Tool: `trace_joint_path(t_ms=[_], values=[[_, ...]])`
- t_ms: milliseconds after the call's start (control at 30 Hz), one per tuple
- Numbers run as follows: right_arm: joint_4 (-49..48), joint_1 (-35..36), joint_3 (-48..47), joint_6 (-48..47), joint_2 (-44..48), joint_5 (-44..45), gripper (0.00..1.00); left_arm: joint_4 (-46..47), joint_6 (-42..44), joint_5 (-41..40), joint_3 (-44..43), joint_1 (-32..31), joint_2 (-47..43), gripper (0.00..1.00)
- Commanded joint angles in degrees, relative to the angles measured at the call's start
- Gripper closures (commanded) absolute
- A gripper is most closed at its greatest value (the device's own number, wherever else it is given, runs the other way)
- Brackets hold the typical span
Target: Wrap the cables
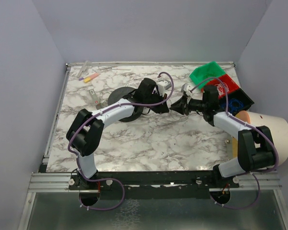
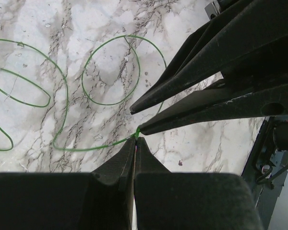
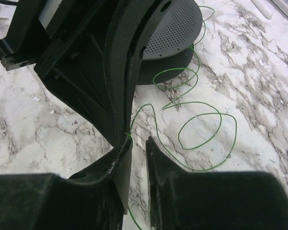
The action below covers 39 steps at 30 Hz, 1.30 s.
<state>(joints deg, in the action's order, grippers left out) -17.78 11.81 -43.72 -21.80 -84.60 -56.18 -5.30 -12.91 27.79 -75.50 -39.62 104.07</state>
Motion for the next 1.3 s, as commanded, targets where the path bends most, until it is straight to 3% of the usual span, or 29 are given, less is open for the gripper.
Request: trace_joint_path(t_ms=[0,633,1000,1267], values=[[6.65,0.51,-2.05,-8.57,0.33,-2.42,0.75,0.82,-1.42,2.07,-1.31,0.04,0.56,1.0],[10.55,0.5,-3.14,-12.67,-0.36,-0.59,0.77,2.41,-3.08,4.0,-0.67,1.3,0.7,1.0],[23.42,0.41,-7.25,-21.32,-2.14,-5.28,0.75,3.63,-4.0,4.09,0.09,2.06,0.19,1.0],[18.5,0.53,-6.53,-16.39,-3.24,-2.2,0.77,4.39,-4.4,5.07,0.45,2.22,0.18,1.0]])
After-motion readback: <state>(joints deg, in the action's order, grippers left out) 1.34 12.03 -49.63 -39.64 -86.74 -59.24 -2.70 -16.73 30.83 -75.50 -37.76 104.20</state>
